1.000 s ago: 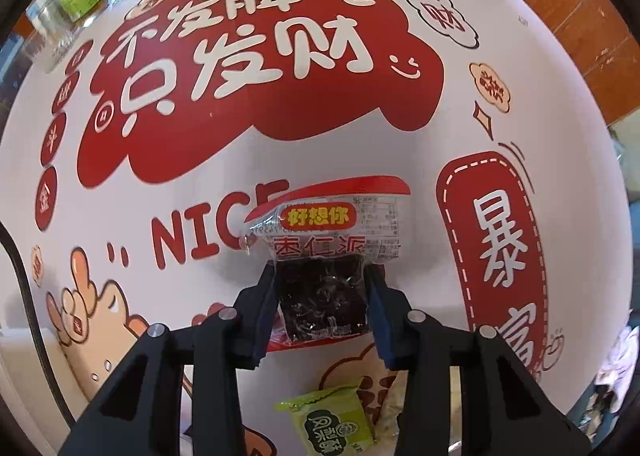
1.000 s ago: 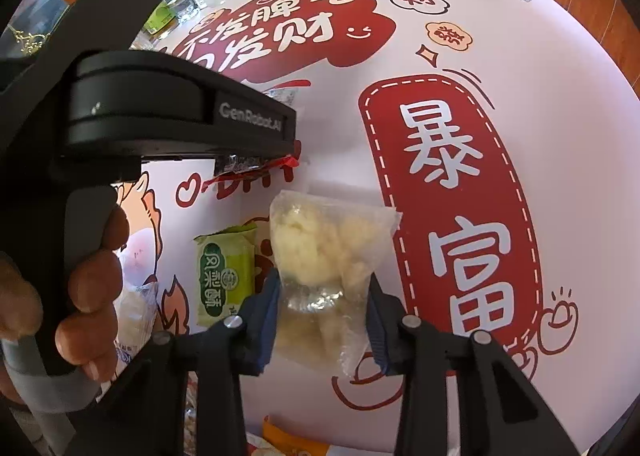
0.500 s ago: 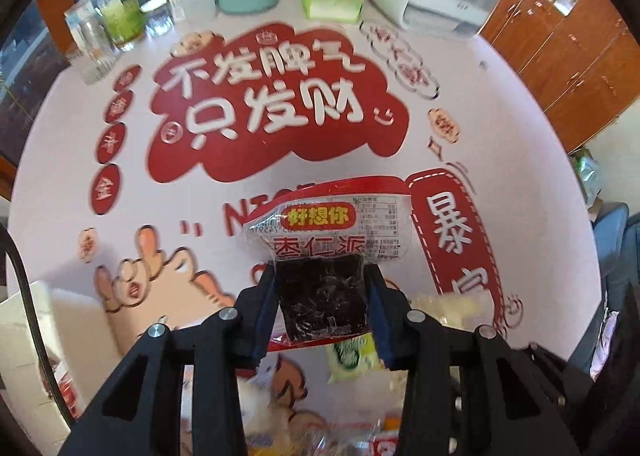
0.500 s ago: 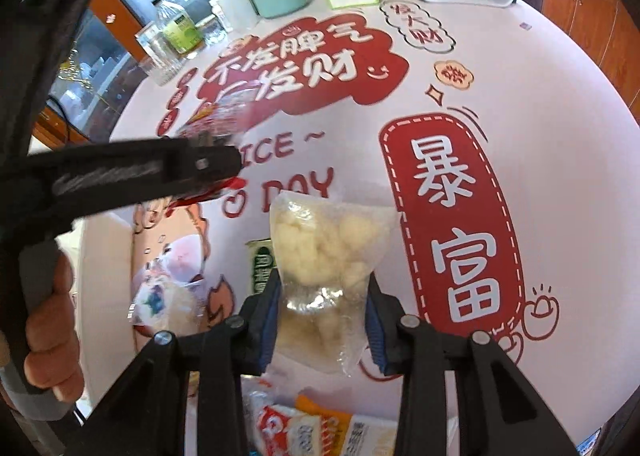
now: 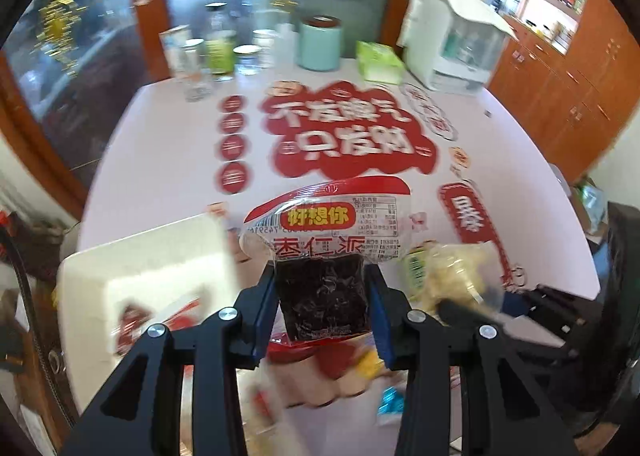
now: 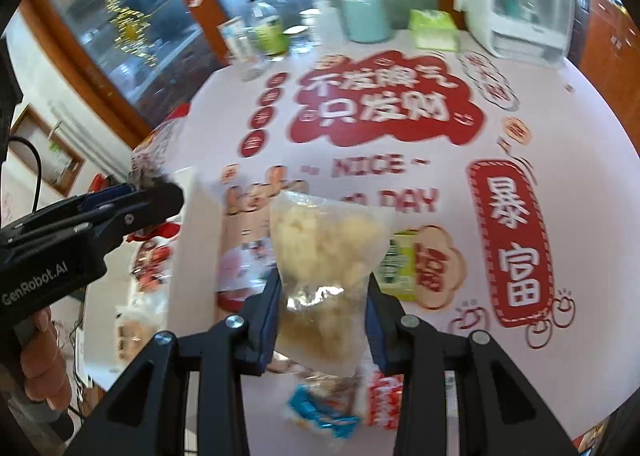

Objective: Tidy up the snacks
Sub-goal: 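Carry both packets over the white tray and release them inside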

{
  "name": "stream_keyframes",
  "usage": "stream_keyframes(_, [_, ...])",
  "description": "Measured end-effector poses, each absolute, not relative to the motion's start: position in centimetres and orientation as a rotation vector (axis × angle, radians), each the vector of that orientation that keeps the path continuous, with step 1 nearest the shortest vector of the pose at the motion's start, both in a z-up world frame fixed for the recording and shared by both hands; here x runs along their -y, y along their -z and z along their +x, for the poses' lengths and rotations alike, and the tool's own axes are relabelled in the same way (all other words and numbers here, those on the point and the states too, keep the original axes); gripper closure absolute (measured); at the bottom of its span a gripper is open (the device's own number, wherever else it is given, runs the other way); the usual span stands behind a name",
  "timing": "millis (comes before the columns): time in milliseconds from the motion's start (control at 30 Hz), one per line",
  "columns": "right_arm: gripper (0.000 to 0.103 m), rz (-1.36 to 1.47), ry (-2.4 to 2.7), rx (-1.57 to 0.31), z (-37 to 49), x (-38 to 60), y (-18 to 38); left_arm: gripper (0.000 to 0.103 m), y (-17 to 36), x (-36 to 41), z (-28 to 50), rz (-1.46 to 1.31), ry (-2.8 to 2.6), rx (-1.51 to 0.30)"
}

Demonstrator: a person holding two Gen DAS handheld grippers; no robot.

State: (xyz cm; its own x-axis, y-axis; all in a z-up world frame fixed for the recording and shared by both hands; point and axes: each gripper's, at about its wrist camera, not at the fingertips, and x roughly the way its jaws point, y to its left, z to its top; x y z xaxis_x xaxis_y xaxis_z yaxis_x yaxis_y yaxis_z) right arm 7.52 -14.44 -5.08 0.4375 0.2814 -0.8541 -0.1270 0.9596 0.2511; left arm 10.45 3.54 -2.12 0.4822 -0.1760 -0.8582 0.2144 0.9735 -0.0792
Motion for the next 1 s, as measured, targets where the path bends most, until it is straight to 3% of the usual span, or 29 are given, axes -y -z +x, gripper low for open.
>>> stream_keyframes(433, [0.066, 0.014, -0.437, -1.028, 4.6, 3.3, 1.0, 0.063, 1.4, -18.8, 5.4, -0.052, 0.001, -1.004])
stream_keyframes(700, [0.065, -0.01, -0.543, -0.987, 3.5, -1.5, -1.6, 0.063, 2.0, -21.6, 4.0, -0.075, -0.027, -1.013])
stream_keyframes(1000, [0.065, -0.054, -0.578, -1.071, 2.9, -4.6, 0.2, 0.062, 4.3, -22.3, 3.0, -0.081, -0.039, -1.072])
